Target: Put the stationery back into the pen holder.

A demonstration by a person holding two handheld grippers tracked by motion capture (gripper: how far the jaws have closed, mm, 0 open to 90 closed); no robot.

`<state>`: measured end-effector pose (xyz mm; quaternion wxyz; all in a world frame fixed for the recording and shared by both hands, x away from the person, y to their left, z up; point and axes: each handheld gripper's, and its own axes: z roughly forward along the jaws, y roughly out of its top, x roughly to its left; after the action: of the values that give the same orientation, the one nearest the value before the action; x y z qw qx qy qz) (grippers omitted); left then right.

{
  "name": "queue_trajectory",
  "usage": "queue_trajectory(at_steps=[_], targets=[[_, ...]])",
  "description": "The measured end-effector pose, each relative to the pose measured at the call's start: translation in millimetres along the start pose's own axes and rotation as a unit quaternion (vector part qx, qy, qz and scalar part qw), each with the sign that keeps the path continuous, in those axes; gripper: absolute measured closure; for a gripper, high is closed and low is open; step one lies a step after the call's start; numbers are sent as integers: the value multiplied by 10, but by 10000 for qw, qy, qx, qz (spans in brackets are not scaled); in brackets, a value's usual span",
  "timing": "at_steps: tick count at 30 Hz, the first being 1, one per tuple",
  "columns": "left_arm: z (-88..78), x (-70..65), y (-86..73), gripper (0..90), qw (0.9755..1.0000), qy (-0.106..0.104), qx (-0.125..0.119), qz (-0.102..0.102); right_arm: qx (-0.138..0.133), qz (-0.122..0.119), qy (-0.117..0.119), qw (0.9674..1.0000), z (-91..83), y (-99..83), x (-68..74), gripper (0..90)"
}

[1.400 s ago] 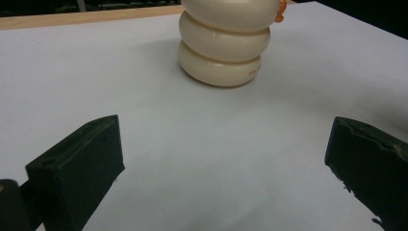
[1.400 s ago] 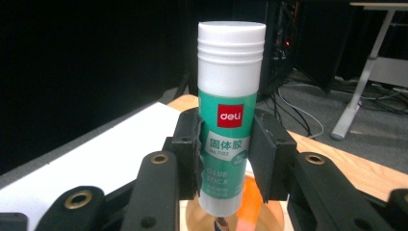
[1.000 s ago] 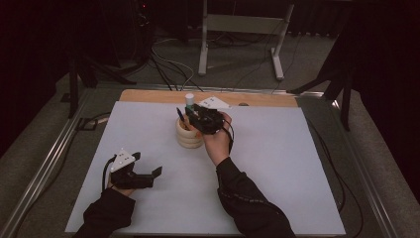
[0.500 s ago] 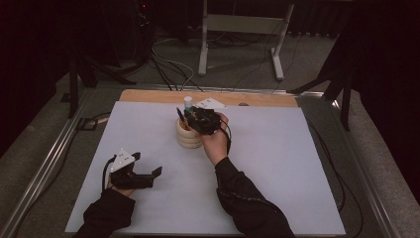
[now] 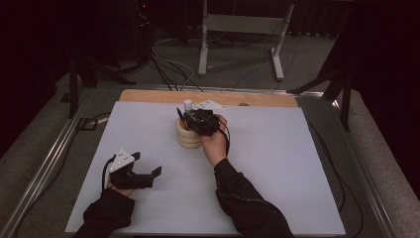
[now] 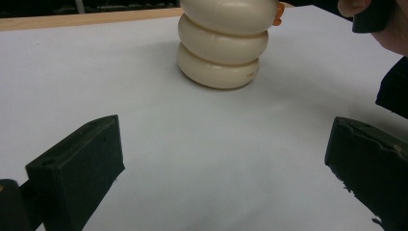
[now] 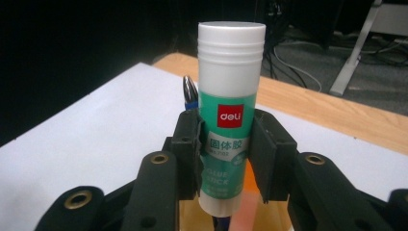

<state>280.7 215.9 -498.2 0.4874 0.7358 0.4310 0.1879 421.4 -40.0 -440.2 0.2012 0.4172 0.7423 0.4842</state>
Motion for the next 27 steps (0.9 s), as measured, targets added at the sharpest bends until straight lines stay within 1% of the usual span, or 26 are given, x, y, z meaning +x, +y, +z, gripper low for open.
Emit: queue_trajectory(at_steps=[5, 6, 7, 9, 11, 13, 20, 22, 27], targets=[[-5, 1, 4, 3, 10000, 15, -14, 4, 110, 31, 46, 9999, 16, -21, -8, 654], [-5, 2, 1, 3, 10000, 11, -14, -4, 129, 61, 35, 9999, 17, -25, -9, 654], [-3, 2, -1, 3, 10000, 10, -2, 0, 164, 114, 73, 9998, 13, -27, -19, 654], [-1, 1, -3, 3, 10000, 0, 1, -5, 194, 131, 67, 9997, 7, -25, -19, 653], [1, 1, -1, 3, 10000, 7, 1, 7, 285, 175, 112, 9994, 12, -18, -19, 653], [1, 3, -1, 3, 10000, 2, 0, -7, 398, 168, 96, 9990, 24, -7, -13, 652], [-1, 9, -1, 4, 10000, 13, 7, -9, 593, 252, 41, 9979, 73, -17, -15, 651], [0, 8, -2, 4, 10000, 5, 7, -22, 638, 294, 78, 9975, 84, -21, -21, 651], [0, 7, -1, 3, 10000, 5, 10, -12, 737, 250, 1, 9970, 93, -9, -18, 650]])
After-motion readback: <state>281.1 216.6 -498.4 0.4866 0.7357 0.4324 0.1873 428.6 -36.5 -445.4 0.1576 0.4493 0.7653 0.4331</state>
